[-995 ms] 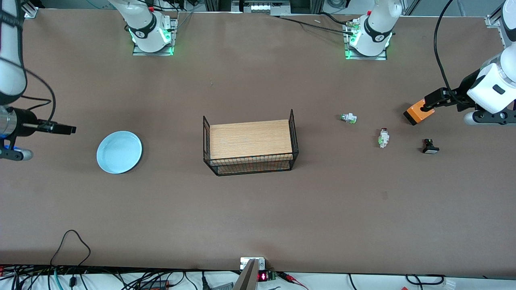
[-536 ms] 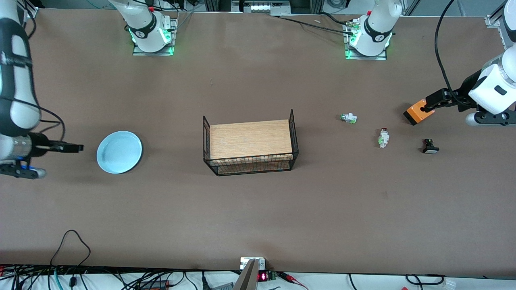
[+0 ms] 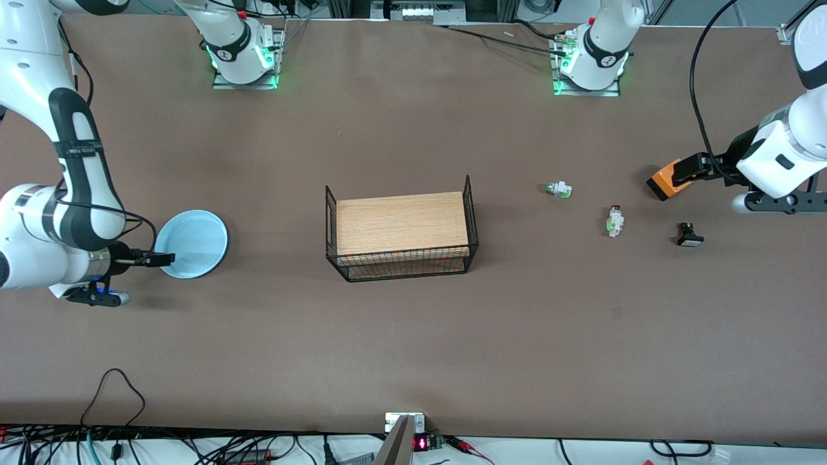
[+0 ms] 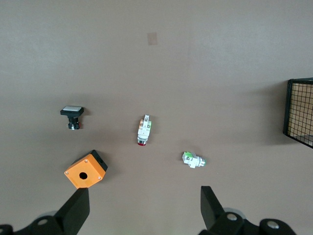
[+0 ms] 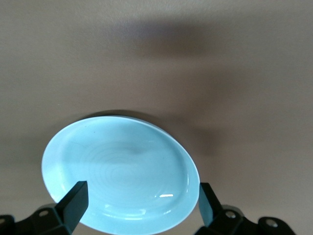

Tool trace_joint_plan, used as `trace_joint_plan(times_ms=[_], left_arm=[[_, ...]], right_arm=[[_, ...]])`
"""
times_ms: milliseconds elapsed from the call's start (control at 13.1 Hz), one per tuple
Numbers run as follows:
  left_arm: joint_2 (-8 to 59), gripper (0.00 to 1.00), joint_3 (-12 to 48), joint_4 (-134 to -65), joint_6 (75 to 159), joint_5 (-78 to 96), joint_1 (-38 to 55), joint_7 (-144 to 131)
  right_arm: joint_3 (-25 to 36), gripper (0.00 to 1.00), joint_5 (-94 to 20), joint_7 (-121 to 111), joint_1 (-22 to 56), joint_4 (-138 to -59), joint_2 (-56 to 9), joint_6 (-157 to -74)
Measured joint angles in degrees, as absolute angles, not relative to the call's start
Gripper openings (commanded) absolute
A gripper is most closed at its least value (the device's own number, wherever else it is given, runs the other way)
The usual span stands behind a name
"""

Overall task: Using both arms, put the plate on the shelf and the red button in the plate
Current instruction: 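Grasp the plate rim with the right gripper while the left gripper lowers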

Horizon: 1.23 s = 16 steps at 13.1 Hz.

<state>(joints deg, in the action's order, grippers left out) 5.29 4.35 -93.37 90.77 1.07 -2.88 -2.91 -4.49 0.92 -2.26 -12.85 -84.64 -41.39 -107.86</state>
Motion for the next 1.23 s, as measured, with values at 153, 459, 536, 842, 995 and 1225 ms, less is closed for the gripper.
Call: trace_joint_plan(times_ms=[153, 459, 536, 842, 995, 1225], left_arm=[[5.7, 1.00, 4.4, -93.4, 90.8, 1.1, -2.9, -2.9], [7.1, 1.00, 4.5, -93.4, 90.7, 1.0, -2.7, -2.8], [7.3, 1.00, 4.5, -93.4, 90.3, 1.0, -2.6, -2.8], [8.1, 1.00, 4.4, -93.4, 85.6, 0.3, -2.7, -2.8], [8.6, 1.00, 4.4, -93.5, 85.3, 0.2, -2.9, -2.8], [8.8, 1.00, 4.3, -94.3, 86.7, 0.2, -3.2, -2.7]], right_arm=[[-4.5, 1.00, 0.9, -4.8, -12.9, -84.6, -42.7, -110.8], [-4.3, 1.00, 0.9, -11.2, -13.4, -84.6, -44.7, -114.2], [-4.2, 0.99, 0.9, -11.5, -13.5, -84.6, -45.0, -114.4], [-4.2, 0.93, 0.9, -14.3, -14.2, -84.6, -45.6, -115.9], [-4.2, 0.75, 0.9, -14.5, -14.3, -84.6, -45.8, -115.9], [-4.1, 0.54, 0.9, -14.5, -14.5, -84.6, -46.2, -116.0]])
